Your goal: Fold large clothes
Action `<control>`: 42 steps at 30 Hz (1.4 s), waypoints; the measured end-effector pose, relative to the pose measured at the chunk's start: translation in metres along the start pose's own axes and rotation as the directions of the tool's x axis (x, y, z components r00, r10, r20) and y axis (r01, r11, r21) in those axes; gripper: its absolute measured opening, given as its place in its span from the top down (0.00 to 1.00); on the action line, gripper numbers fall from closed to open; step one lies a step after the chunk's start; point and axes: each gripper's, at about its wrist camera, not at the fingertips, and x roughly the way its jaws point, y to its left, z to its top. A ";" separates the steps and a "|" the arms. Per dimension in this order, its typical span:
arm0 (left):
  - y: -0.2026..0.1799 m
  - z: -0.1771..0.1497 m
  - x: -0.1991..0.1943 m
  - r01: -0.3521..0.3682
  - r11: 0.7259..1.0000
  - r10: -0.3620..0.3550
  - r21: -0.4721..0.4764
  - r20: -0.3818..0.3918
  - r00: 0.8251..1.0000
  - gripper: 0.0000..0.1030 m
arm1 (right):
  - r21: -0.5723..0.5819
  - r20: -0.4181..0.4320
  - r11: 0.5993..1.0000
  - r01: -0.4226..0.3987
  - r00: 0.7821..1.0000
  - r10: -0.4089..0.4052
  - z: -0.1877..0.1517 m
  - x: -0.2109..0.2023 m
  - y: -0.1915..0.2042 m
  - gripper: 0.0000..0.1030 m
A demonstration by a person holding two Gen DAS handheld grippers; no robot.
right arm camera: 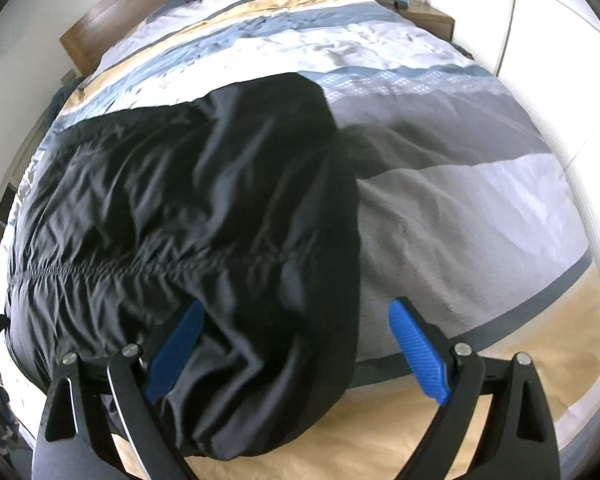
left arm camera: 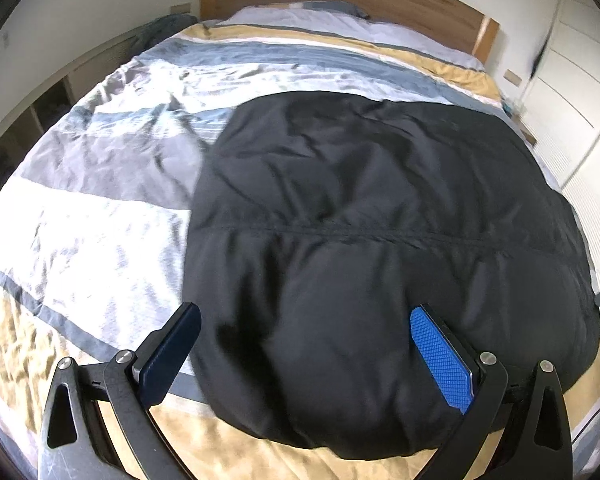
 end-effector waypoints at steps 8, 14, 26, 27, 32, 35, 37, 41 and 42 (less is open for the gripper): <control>0.051 0.006 0.012 0.015 0.993 -0.016 -0.119 -0.005 1.000 0.00 | 0.105 -0.037 0.989 -0.102 0.994 0.106 0.000 0.017 -0.026 0.08; 0.098 0.006 0.056 0.176 0.943 -0.207 -0.281 -0.085 0.975 0.01 | 0.116 -0.094 0.974 -0.195 0.974 0.206 0.002 0.038 -0.032 0.00; 0.110 -0.006 0.134 0.451 0.776 -0.556 -0.441 -0.140 0.819 0.01 | 0.263 -0.222 0.871 -0.416 0.852 0.474 0.003 0.118 -0.052 0.00; 0.111 -0.007 0.138 0.465 0.758 -0.578 -0.457 -0.140 0.804 0.01 | 0.290 -0.231 0.851 -0.438 0.831 0.507 0.002 0.125 -0.053 0.00; 0.100 -0.011 0.144 0.568 0.642 -0.714 -0.515 -0.130 0.688 0.01 | 0.368 -0.247 0.741 -0.562 0.709 0.661 0.000 0.155 -0.040 0.00; 0.079 -0.013 0.149 0.622 0.567 -0.782 -0.540 -0.116 0.613 0.01 | 0.358 -0.246 0.713 -0.603 0.676 0.695 0.001 0.163 -0.028 0.00; 0.072 -0.014 0.154 0.632 0.538 -0.799 -0.558 -0.100 0.592 0.01 | 0.362 -0.240 0.702 -0.614 0.666 0.706 0.002 0.167 -0.028 0.00; 0.063 -0.014 0.157 0.627 0.537 -0.799 -0.564 -0.102 0.593 0.01 | 0.379 -0.237 0.697 -0.608 0.665 0.709 -0.001 0.176 -0.028 0.00; 0.060 -0.014 0.157 0.621 0.544 -0.794 -0.564 -0.106 0.599 0.01 | 0.380 -0.235 0.701 -0.604 0.670 0.704 -0.002 0.178 -0.027 0.00</control>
